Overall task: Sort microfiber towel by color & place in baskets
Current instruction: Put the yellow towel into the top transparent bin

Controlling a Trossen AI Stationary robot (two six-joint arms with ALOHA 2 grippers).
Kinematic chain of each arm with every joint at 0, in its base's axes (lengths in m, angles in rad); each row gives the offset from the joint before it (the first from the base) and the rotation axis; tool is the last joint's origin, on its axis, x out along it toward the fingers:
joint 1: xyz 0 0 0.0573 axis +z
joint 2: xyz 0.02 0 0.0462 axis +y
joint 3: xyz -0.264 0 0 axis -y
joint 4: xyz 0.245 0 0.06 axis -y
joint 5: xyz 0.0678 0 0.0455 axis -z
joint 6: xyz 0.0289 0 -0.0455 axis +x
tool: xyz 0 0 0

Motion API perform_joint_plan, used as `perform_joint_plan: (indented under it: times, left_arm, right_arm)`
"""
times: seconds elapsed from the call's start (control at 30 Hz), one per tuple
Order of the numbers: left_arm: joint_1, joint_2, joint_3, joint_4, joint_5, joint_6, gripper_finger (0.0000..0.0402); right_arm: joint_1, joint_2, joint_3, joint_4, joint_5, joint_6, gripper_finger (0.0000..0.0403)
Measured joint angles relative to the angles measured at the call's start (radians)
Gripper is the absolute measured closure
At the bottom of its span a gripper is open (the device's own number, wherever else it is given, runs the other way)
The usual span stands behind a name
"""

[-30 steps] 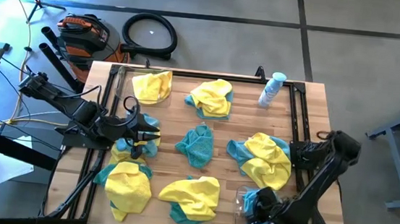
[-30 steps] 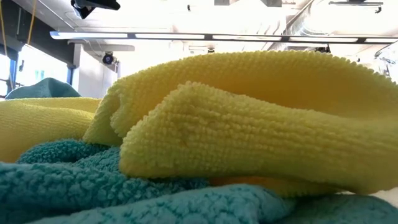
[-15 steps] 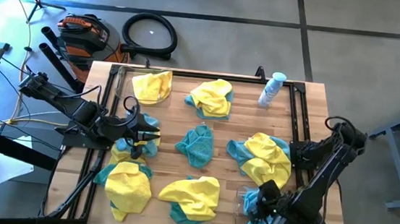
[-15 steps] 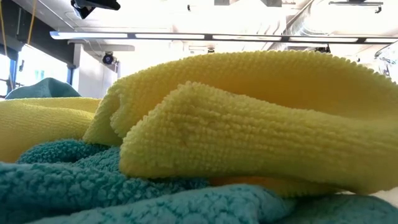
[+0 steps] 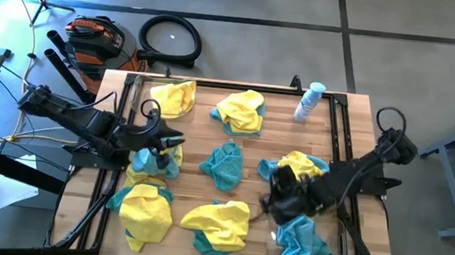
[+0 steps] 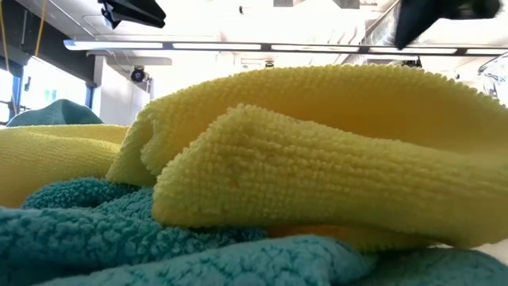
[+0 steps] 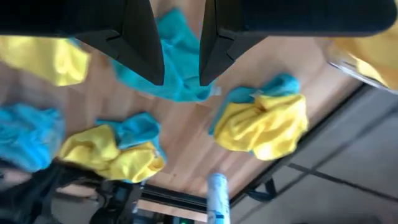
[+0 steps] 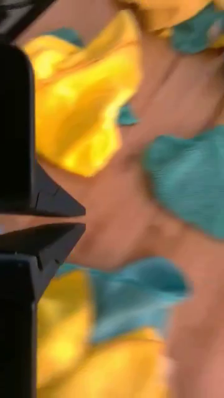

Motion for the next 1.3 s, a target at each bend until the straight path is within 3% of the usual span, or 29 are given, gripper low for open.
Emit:
perform_joint_plan:
  times: [0.1, 0.23, 0.6, 0.83, 0.93, 1.1, 1.2, 1.3]
  left_arm:
    - [0.031, 0.000, 0.000, 0.000, 0.000, 0.069, 0.0312]
    - [0.067, 0.000, 0.000, 0.000, 0.015, 0.029, 0.0312]
    - [0.048, 0.000, 0.000, -0.002, 0.032, -0.154, 0.0332]
    - [-0.007, 0.081, 0.054, -0.032, 0.031, -0.412, 0.0395]
    - [-0.023, 0.177, 0.144, -0.142, -0.001, -0.561, 0.0399]
    - [-0.030, 0.386, 0.370, -0.516, -0.006, -0.922, 0.0401]
    - [-0.030, 0.478, 0.485, -0.712, 0.077, -1.111, 0.0401]
    - [-0.034, 0.533, 0.540, -0.798, 0.195, -1.213, 0.0401]
  right_arm:
    - [-0.073, -0.025, 0.000, -0.003, 0.011, -0.117, 0.0396]
    - [-0.179, -0.069, -0.061, 0.060, -0.015, -0.277, 0.0400]
    - [-0.445, -0.350, -0.538, 0.740, -0.271, -0.702, 0.0402]
    - [-0.592, -0.522, -0.673, 0.817, -0.501, -0.819, 0.0402]
    - [-0.629, -0.569, -0.676, 0.784, -0.574, -0.899, 0.0403]
    - [-0.669, -0.618, -0.674, 0.777, -0.665, -1.005, 0.0403]
    - [-0.678, -0.634, -0.674, 0.772, -0.715, -1.055, 0.0403]
    - [-0.678, -0.639, -0.674, 0.760, -0.754, -1.104, 0.0403]
